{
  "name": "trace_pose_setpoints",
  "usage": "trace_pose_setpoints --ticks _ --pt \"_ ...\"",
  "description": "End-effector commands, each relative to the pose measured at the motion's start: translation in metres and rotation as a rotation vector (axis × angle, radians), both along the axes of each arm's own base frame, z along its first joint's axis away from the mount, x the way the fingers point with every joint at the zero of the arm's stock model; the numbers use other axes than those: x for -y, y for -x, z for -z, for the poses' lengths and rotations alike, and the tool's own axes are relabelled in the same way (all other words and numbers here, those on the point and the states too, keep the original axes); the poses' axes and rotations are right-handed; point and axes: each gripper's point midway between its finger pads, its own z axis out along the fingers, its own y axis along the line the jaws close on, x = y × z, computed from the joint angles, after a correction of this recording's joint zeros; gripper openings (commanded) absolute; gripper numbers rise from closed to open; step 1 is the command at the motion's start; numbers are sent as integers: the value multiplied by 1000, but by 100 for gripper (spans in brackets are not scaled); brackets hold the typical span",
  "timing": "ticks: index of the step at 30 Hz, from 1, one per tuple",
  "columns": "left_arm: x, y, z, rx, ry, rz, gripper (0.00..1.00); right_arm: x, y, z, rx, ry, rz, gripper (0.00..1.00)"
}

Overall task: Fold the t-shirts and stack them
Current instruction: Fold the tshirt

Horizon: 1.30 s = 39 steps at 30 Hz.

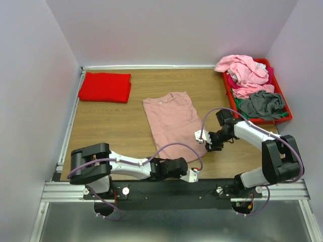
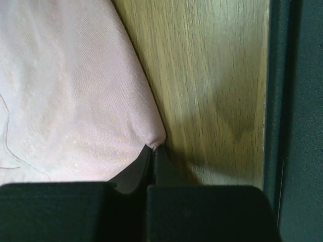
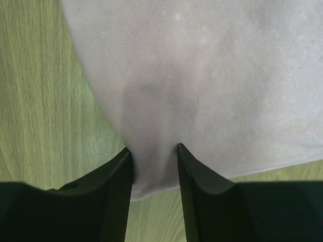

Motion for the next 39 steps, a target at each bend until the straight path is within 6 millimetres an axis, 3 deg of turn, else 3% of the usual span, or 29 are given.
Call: trace_pose_setpoints --ticks 1,2,4,6,11,15,17,19,20,22,23,25,26,27,29,30,36,37,39 --pt "-34 6 24 -47 -123 -8 0 18 7 21 -46 102 30 40" --pt "-34 5 21 -47 -114 -5 0 18 7 20 -50 102 37 35" --pt "-35 4 16 -66 -98 12 0 17 9 18 -57 96 41 1" --pt "-32 5 1 -71 -52 53 0 16 11 15 -59 88 29 0" --pt "-32 10 -27 -97 60 139 0 2 13 -16 -119 22 6 0" --pt "-39 -24 -50 -35 127 84 0 -14 -12 -45 -110 -40 55 0" --pt "-39 -43 -63 0 162 55 0 -24 -35 -64 -71 -74 72 1" --pt "-47 -68 -73 35 181 5 0 -28 -50 -68 -87 -78 108 0" --pt "-46 -76 -78 49 189 20 0 -33 -69 -83 -45 -92 117 0" --pt "-48 -96 -89 91 213 -4 0 -37 -88 -81 -65 -87 156 1" --pt "-55 -118 -101 130 227 -41 0 -40 -96 -83 -62 -90 169 0" --pt "-57 -139 -110 157 251 -62 0 -47 -126 -87 -56 -99 216 0" --pt "-54 -153 -126 197 283 -69 0 -50 -134 -86 -62 -100 233 0" --pt "-65 -173 -126 218 271 -105 0 -54 -152 -98 -37 -117 269 0" --pt "-65 -198 -139 264 287 -120 0 -58 -176 -91 -27 -116 316 0" --pt "-74 -217 -148 306 298 -142 0 -61 -197 -101 17 -136 367 0" --pt "-81 -278 -162 422 329 -203 0 -72 -262 -100 68 -191 547 0" --pt "-87 -292 -175 486 361 -231 0 -73 -275 -102 104 -201 570 0" --pt "-91 -309 -169 517 363 -267 0 -76 -295 -97 110 -214 621 0"
